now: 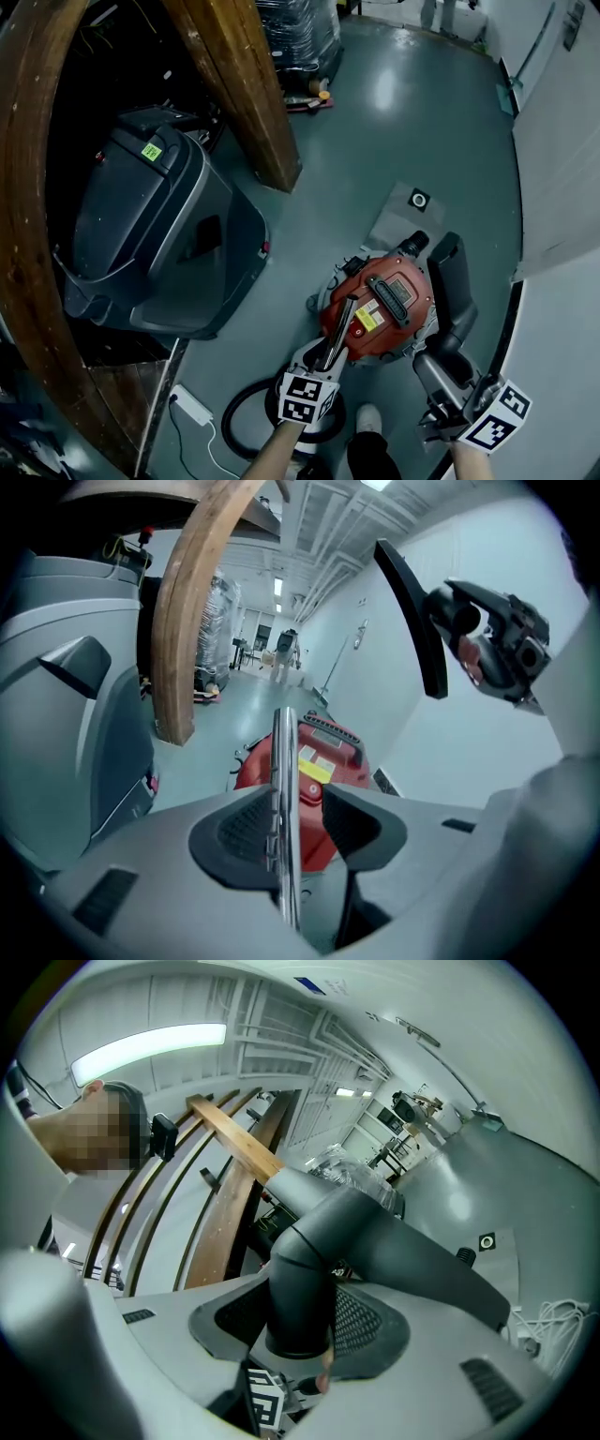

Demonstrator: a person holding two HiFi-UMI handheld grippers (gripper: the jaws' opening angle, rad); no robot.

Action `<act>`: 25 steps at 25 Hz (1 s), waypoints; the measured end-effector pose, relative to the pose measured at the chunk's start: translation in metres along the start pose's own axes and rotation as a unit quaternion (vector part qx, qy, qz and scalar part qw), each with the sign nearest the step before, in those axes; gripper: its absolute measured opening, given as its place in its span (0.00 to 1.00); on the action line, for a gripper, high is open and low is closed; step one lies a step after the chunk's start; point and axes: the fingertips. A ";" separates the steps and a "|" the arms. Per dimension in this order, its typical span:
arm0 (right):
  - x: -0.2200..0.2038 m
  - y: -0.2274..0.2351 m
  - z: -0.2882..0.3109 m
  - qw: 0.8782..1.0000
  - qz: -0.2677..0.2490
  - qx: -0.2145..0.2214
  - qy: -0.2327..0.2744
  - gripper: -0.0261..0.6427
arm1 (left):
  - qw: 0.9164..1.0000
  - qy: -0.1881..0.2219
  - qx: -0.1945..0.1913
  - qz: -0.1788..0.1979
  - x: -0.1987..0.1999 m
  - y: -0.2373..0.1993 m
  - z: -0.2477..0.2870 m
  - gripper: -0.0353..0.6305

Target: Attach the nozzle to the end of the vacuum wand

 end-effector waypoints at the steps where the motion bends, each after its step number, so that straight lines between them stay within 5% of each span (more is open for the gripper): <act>1: -0.002 0.003 0.001 1.000 0.000 0.000 -0.002 0.32 | 1.000 -0.010 0.003 0.006 -0.006 -0.005 0.006 0.29; 10: -0.009 0.026 0.006 1.000 0.002 -0.009 -0.011 0.32 | 0.995 -0.089 -0.023 0.037 -0.042 -0.020 0.036 0.31; 25: -0.016 0.030 0.021 0.999 0.011 -0.012 -0.028 0.32 | 0.997 -0.064 -0.043 -0.006 -0.036 -0.015 0.031 0.28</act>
Point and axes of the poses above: the fingertips, and each gripper's own axes: z forward along the fingers, y to its right, x out of its top, and after that the axes turned 13 degrees about -x, right-handed
